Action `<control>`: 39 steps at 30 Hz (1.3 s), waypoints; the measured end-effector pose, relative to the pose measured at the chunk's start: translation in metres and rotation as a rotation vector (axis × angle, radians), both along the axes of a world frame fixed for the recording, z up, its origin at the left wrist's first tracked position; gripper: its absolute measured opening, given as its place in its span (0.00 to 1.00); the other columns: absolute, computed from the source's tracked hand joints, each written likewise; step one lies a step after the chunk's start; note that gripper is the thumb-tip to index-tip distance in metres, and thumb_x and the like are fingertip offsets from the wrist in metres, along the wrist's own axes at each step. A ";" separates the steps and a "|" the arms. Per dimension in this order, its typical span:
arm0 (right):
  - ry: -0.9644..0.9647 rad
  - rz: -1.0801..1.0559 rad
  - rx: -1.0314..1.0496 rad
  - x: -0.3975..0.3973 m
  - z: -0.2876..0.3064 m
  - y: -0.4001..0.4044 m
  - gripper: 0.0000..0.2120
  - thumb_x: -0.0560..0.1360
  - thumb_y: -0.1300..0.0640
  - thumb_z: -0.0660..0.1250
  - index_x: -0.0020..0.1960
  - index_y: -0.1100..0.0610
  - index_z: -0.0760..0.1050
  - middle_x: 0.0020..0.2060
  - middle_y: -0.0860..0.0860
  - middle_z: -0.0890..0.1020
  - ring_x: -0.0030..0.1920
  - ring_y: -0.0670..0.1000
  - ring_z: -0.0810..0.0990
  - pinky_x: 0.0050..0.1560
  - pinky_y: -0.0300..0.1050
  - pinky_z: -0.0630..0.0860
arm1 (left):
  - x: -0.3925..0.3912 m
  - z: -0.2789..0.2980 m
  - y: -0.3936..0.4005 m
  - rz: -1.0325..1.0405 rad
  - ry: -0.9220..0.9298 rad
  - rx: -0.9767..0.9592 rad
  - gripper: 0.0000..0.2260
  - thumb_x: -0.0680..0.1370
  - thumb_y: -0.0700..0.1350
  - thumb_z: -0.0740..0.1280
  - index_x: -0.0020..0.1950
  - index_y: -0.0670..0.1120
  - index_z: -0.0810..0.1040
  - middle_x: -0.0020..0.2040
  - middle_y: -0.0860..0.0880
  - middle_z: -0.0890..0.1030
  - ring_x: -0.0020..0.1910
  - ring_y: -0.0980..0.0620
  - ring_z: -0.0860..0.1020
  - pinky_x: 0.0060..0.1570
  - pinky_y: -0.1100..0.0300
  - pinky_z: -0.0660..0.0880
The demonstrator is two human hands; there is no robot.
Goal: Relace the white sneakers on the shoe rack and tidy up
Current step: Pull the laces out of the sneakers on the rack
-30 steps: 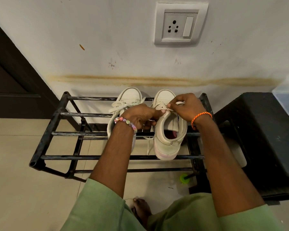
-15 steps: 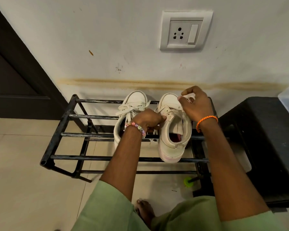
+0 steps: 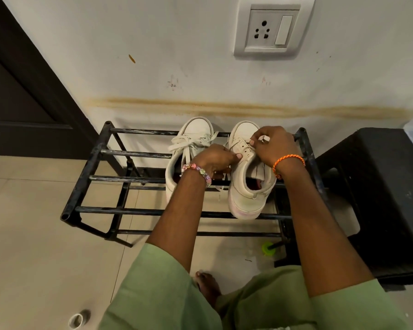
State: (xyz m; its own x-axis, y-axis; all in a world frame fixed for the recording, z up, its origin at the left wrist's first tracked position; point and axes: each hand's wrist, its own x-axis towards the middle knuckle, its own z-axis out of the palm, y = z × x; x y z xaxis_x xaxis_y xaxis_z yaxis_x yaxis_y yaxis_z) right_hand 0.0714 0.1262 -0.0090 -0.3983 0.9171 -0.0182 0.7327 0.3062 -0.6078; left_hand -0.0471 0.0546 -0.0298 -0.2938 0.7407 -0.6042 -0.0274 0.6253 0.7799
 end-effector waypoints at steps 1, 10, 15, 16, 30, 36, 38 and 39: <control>0.067 0.010 -0.003 0.000 0.000 0.000 0.03 0.74 0.58 0.69 0.46 0.56 0.80 0.52 0.52 0.77 0.51 0.48 0.75 0.50 0.38 0.69 | -0.001 0.000 0.000 -0.007 -0.016 -0.010 0.06 0.76 0.44 0.69 0.42 0.44 0.75 0.50 0.44 0.79 0.49 0.47 0.77 0.59 0.44 0.75; 0.861 0.021 -0.305 0.008 0.041 -0.001 0.10 0.78 0.66 0.61 0.39 0.56 0.70 0.36 0.51 0.84 0.26 0.46 0.73 0.24 0.35 0.68 | -0.003 0.000 0.001 -0.026 -0.049 -0.047 0.11 0.75 0.45 0.70 0.53 0.40 0.77 0.57 0.42 0.80 0.53 0.45 0.79 0.58 0.48 0.76; 0.592 -0.050 -0.125 0.007 0.037 -0.001 0.04 0.75 0.64 0.64 0.44 0.57 0.73 0.38 0.52 0.79 0.28 0.39 0.75 0.30 0.31 0.69 | -0.003 -0.002 0.001 -0.020 -0.058 -0.041 0.15 0.75 0.46 0.71 0.56 0.38 0.76 0.58 0.41 0.80 0.56 0.43 0.79 0.56 0.47 0.77; 0.421 -0.037 -0.077 0.006 0.028 -0.001 0.02 0.75 0.62 0.66 0.46 0.57 0.75 0.41 0.51 0.79 0.33 0.40 0.76 0.35 0.32 0.71 | -0.002 -0.001 0.000 -0.024 -0.069 -0.042 0.13 0.75 0.46 0.70 0.55 0.39 0.76 0.57 0.41 0.80 0.55 0.43 0.79 0.55 0.47 0.77; -0.158 -0.093 -0.032 0.000 0.002 0.008 0.14 0.72 0.55 0.72 0.55 0.58 0.79 0.56 0.58 0.80 0.56 0.59 0.78 0.57 0.51 0.76 | -0.001 0.006 0.001 -0.069 -0.155 -0.090 0.13 0.79 0.44 0.65 0.59 0.38 0.73 0.46 0.41 0.77 0.48 0.42 0.77 0.47 0.45 0.77; -0.175 -0.163 0.019 -0.006 0.000 0.005 0.12 0.73 0.58 0.70 0.56 0.59 0.77 0.53 0.58 0.81 0.53 0.59 0.79 0.52 0.49 0.77 | 0.000 0.008 0.002 -0.050 -0.195 -0.108 0.16 0.79 0.44 0.64 0.65 0.39 0.69 0.55 0.38 0.75 0.53 0.39 0.76 0.52 0.42 0.76; -0.189 -0.136 0.013 -0.005 -0.001 0.007 0.16 0.74 0.59 0.68 0.60 0.59 0.73 0.56 0.59 0.79 0.56 0.61 0.77 0.54 0.50 0.74 | 0.000 0.008 0.002 -0.044 -0.221 -0.113 0.17 0.79 0.44 0.63 0.66 0.40 0.69 0.54 0.39 0.75 0.51 0.41 0.76 0.50 0.44 0.76; -0.209 -0.126 0.001 -0.004 0.000 0.009 0.17 0.74 0.59 0.67 0.62 0.59 0.72 0.58 0.59 0.78 0.57 0.61 0.77 0.56 0.50 0.74 | 0.000 0.009 0.003 -0.047 -0.227 -0.113 0.17 0.78 0.45 0.64 0.65 0.40 0.69 0.52 0.40 0.74 0.50 0.42 0.75 0.49 0.45 0.76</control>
State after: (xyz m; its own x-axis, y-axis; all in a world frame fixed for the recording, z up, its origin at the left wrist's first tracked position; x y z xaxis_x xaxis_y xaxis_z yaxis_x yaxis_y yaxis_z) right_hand 0.0675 0.1352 -0.0094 -0.2688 0.9592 -0.0871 0.8750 0.2054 -0.4383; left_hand -0.0467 0.0575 -0.0204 -0.1080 0.6743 -0.7305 -0.1633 0.7128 0.6821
